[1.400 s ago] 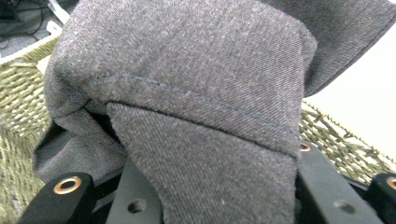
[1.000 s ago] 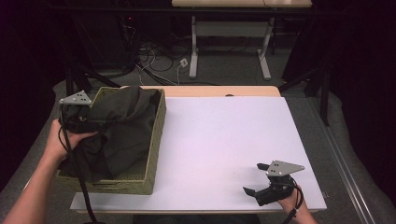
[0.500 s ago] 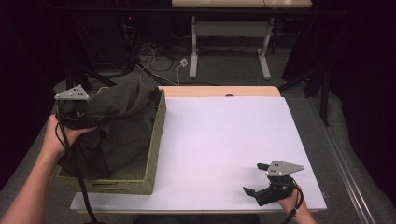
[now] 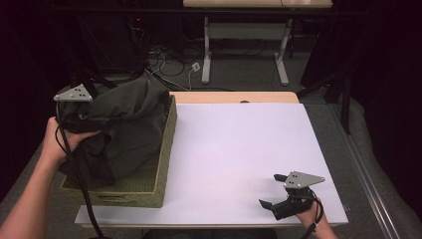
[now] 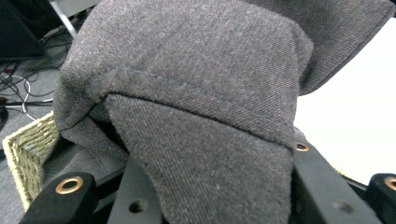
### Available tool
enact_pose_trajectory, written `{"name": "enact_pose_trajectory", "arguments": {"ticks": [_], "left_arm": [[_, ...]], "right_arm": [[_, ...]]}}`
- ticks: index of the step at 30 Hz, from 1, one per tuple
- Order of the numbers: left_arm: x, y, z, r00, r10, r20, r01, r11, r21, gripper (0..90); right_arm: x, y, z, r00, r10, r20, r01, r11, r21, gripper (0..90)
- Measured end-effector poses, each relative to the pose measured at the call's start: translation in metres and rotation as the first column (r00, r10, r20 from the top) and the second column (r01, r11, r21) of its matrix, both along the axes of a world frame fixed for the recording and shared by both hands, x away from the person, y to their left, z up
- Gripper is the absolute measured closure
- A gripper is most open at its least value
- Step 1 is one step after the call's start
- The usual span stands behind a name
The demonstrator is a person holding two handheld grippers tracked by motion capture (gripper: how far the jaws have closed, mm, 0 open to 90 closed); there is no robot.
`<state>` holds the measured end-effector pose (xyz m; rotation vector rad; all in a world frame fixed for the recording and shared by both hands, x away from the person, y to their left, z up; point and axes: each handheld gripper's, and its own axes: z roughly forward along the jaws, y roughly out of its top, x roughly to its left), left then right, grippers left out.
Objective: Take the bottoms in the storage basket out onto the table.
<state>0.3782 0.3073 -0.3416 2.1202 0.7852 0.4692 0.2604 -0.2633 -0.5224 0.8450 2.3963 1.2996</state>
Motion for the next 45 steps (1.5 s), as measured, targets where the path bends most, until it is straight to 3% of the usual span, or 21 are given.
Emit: {"name": "enact_pose_trajectory", "arguments": {"ticks": [22,37,45], "left_arm": [[-0.005,-0.012,0.029,0.9966,-0.022,0.079,0.026,0.9988,-0.042,66.5],[0.0,-0.036,0.036,0.9934,-0.085,0.077,0.086,0.9962,-0.016,66.3],[0.004,-0.048,0.038,0.9897,-0.112,0.089,0.115,0.993,-0.029,66.3]], "right_arm": [[-0.001,0.001,0.0,1.0,0.0,-0.003,0.0,1.0,-0.001,1.0],[0.001,0.001,-0.001,1.0,0.001,-0.002,-0.001,1.0,0.002,1.0],[0.001,0.002,-0.001,1.0,0.0,-0.006,-0.001,1.0,-0.007,0.9]]}}
